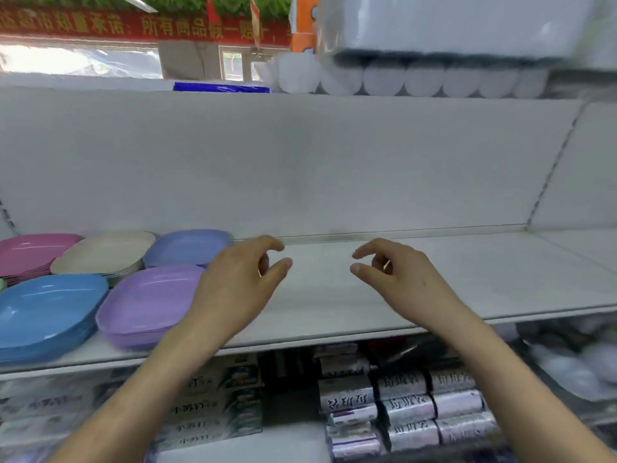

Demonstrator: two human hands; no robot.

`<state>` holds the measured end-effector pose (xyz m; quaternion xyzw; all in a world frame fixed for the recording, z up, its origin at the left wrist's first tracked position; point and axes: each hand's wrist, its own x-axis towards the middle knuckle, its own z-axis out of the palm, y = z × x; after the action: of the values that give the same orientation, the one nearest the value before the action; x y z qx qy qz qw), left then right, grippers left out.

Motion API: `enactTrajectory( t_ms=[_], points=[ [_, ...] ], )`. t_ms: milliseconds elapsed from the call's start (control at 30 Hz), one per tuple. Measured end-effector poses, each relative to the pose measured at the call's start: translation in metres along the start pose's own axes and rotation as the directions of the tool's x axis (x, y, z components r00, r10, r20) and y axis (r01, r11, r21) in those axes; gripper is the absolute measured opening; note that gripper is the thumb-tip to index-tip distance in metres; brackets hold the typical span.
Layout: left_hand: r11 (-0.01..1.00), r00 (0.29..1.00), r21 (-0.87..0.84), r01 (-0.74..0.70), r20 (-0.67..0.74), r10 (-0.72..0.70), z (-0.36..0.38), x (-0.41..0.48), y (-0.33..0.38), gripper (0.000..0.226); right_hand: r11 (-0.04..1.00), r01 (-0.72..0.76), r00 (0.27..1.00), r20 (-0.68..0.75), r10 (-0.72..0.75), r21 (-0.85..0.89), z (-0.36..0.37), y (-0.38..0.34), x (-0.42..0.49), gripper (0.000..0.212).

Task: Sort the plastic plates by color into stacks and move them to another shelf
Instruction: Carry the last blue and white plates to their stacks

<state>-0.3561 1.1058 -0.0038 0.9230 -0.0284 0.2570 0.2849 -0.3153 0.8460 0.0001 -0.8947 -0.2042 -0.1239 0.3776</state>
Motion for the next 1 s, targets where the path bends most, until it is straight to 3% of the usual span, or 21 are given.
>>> enactTrajectory(
  t_ms=[200,433,600,1000],
  points=[
    [0.985,0.976,-0.125,-0.121,0.165,0.141,0.099,0.025,0.095,0.023,0.985,-0.168,0.977,-0.138,0.162,-0.035,-0.086,0.073,-0.047,0.01],
    [0.912,0.893,-0.311,-0.268,0.275,0.356,0.212,0.05,0.224,0.024,0.924,-0.364,0.894,-0.324,0.311,-0.119,-0.19,0.154,-0.101,0.011],
    [0.845,0.844,-0.426,-0.323,0.275,0.461,0.288,0.06,0.31,0.023,0.88,-0.445,0.842,-0.411,0.349,-0.164,-0.256,0.207,-0.123,0.011],
    [0.732,0.807,-0.612,-0.3,0.245,0.536,0.454,0.087,0.517,0.021,0.762,-0.593,0.739,-0.551,0.388,-0.259,-0.416,0.347,-0.147,0.011]
  ],
)
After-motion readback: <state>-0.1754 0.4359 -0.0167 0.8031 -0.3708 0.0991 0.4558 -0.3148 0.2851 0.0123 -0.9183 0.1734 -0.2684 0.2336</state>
